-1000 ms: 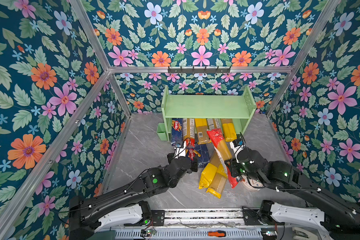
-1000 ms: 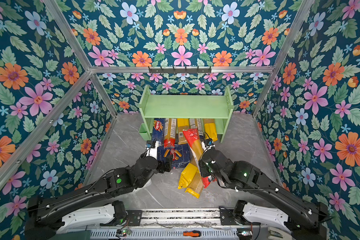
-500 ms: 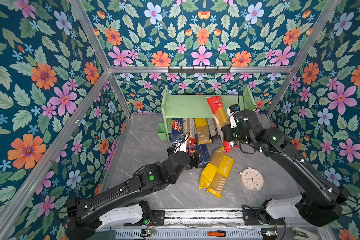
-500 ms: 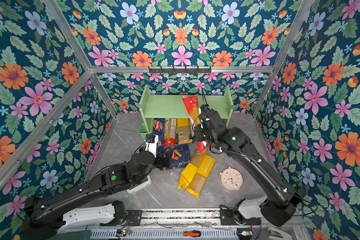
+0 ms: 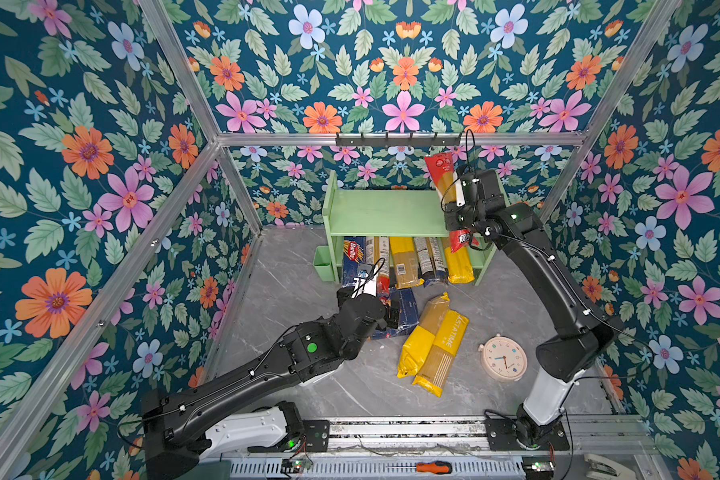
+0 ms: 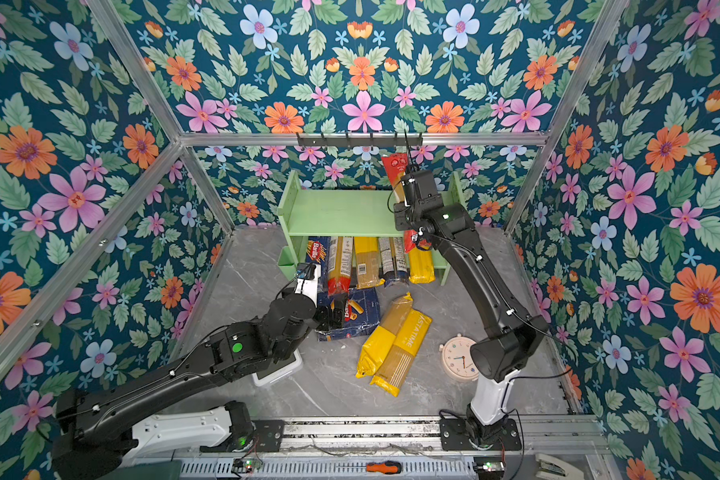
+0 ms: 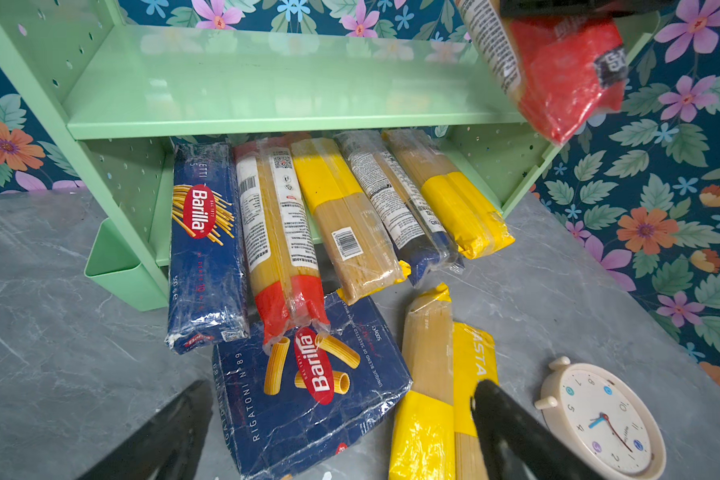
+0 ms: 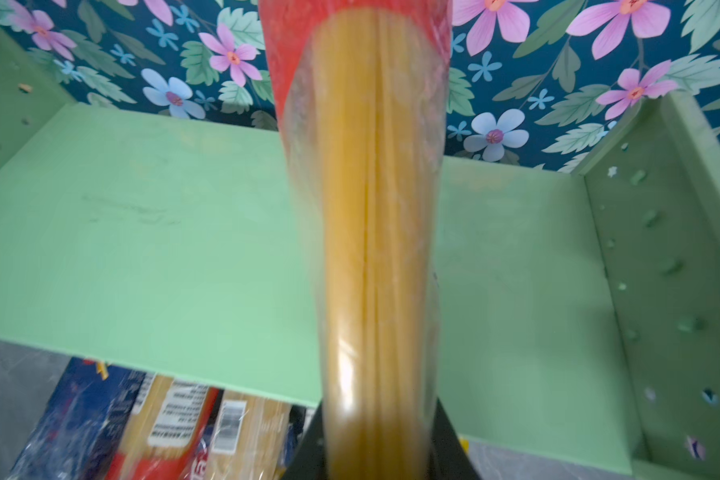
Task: Place and organize the pasta boxes and bags onto the shelf
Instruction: 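Lift the red-banded bag with the right gripper up to the top tier, then lower the red-banded bag upright onto the top tier and open the right gripper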
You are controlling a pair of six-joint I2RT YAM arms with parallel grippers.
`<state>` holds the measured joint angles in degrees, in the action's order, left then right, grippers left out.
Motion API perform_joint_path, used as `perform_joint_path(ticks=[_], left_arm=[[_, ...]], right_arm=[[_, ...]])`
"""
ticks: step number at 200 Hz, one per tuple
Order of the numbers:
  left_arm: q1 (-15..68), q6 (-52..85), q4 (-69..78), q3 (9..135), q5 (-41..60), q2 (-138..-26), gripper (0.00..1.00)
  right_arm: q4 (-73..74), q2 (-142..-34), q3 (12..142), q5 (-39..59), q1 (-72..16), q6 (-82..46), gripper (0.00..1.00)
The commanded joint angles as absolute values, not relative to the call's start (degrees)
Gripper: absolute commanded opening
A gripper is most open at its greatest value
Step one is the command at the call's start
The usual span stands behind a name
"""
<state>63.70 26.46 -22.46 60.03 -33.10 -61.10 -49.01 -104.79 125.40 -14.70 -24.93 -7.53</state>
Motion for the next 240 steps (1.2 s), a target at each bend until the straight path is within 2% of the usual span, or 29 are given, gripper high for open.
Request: perform_joint_path(ticks=[1,34,139,240], left_arm=[[63.24,25.99,-20.68,59.47,-33.19,-60.74,1.0],[62.25,26.38,-20.58,58.93,-32.55,-60.56,1.0],[60.63,26.37,-20.48,58.45,-31.21,-60.27,1.0],[59.98,26.46,-20.3,58.63,-30.81,-60.36,1.0]], right_arm=[[-47.36,-109.16,133.42,-15.32,-23.02,-5.07,0.11],[-53.03,-116.14,143.83,-17.99,-21.22,-4.04,0.11],[-55.62,-117.25,142.21,-20.04,-17.86,-6.61,0.12],[-58.01,-117.82,142.57,-20.98,-16.99,-6.67,0.19]])
